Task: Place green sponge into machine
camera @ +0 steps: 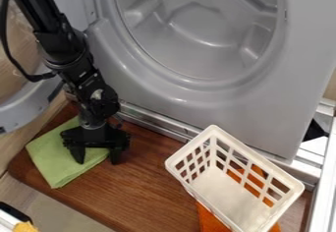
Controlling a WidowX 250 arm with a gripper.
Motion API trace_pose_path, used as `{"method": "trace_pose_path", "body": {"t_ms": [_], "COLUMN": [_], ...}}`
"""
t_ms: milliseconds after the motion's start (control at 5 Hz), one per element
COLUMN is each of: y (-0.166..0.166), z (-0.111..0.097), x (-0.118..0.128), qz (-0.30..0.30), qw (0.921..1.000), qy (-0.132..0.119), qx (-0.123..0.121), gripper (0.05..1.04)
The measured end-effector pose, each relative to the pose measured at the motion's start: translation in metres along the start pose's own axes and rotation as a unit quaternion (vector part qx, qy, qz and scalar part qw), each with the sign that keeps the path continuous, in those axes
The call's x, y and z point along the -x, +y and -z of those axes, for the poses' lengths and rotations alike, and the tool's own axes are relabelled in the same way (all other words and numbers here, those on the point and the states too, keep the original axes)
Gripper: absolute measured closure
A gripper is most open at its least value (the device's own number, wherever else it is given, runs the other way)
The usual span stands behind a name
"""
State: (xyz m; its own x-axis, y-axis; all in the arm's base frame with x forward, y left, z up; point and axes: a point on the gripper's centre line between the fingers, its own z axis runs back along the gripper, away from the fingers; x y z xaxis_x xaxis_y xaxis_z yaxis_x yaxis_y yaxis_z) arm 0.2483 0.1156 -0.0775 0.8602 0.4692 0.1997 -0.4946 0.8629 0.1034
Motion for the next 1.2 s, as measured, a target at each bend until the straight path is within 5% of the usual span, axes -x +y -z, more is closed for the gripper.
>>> {"method": "trace_pose_path", "body": {"t_ms": [200, 800, 1200], "y": [0.002, -0.013, -0.04], "z": [0.002, 0.0, -0.017], "x": [-0.003, -0.001, -0.002], "qz": [-0.013, 0.025, 0.068], "qw": [0.9999, 0.9996, 0.9977], "qy": [-0.002, 0.011, 0.005], "qx": [0.005, -0.002, -0.002], "gripper": [0.119, 0.859, 1.003]}}
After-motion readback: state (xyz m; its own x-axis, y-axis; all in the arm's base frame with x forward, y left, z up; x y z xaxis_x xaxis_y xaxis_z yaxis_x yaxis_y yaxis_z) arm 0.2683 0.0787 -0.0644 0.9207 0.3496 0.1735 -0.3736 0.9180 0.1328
